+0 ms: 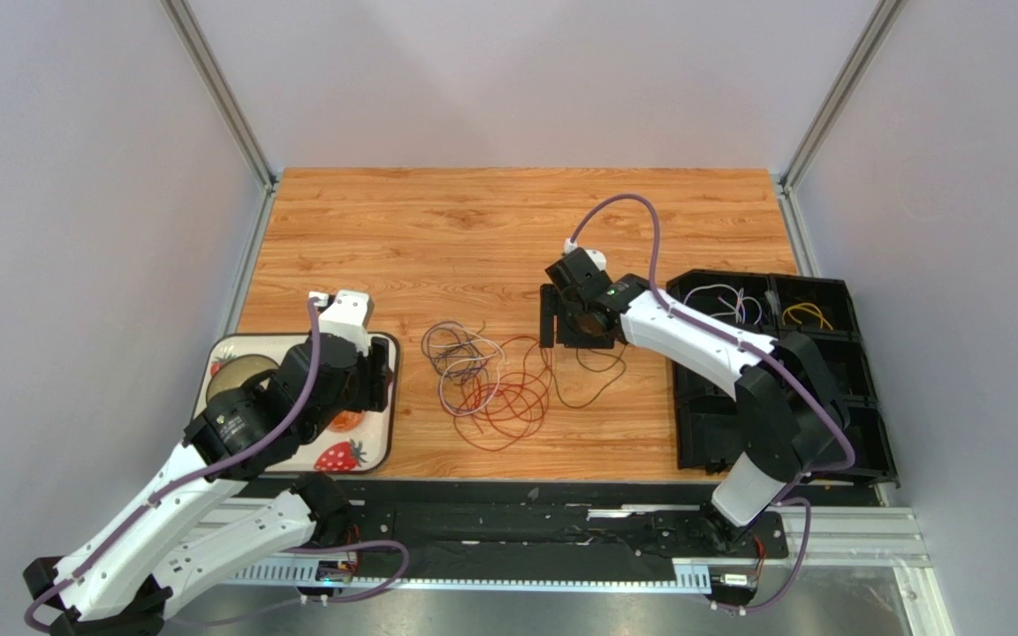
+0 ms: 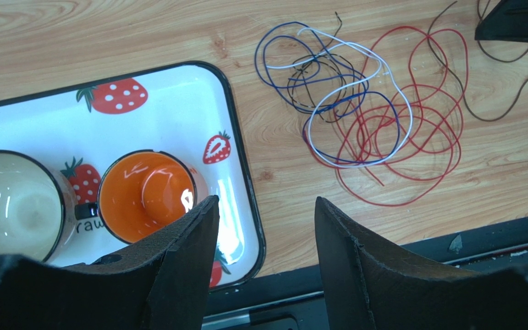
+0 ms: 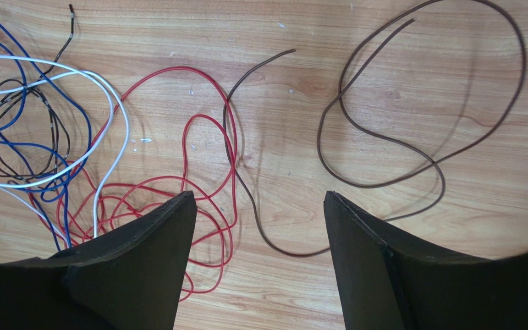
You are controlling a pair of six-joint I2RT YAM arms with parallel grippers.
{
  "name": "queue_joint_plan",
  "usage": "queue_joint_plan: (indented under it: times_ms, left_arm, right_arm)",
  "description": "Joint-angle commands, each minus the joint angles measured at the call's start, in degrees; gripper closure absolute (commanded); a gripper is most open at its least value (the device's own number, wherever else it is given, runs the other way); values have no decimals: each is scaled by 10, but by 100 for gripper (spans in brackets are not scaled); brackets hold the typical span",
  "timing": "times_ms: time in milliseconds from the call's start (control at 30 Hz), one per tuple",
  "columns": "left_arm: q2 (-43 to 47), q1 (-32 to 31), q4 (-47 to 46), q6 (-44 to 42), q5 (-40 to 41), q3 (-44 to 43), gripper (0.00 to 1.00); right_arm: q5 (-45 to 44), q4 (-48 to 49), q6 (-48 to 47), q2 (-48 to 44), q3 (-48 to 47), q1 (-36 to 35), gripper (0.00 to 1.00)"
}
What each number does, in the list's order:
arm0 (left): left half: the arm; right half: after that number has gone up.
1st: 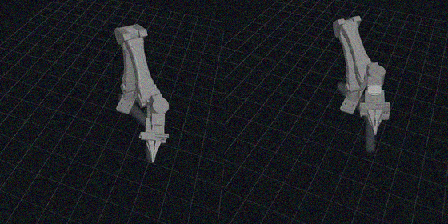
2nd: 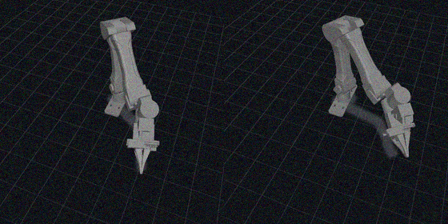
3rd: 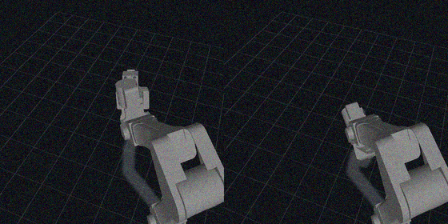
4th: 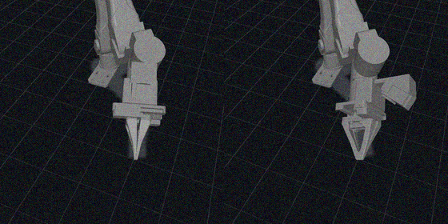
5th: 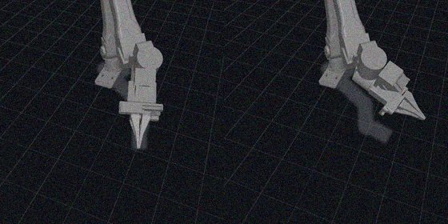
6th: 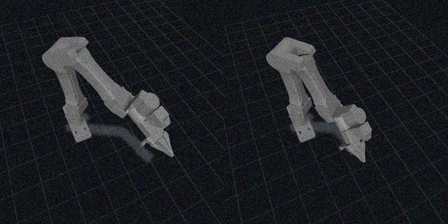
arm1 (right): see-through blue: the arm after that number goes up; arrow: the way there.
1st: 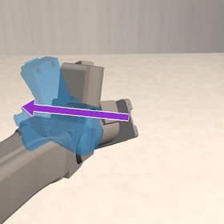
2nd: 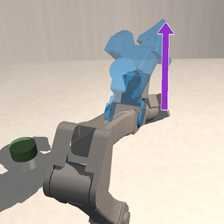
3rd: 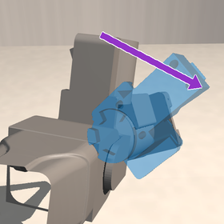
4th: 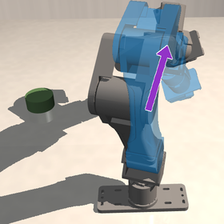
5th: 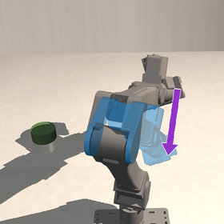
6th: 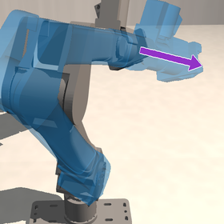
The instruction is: Untangle the cables
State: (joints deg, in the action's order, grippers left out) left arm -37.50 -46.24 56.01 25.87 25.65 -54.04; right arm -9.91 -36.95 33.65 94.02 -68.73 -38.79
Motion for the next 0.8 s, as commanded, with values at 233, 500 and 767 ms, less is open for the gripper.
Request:
queue_joint_plan:
  times_ms: [233, 500, 767]
  left_arm:
    - [3, 0, 0, 9, 9, -16, 38]
    - [2, 0, 1, 10, 9, -17, 38]
    - [3, 0, 1, 10, 11, -17, 38]
  right_arm:
    - [45, 52, -11, 46, -4, -12, 35]
    - [55, 67, -11, 64, 1, -20, 41]
    - [53, 66, -16, 78, -4, -24, 69]
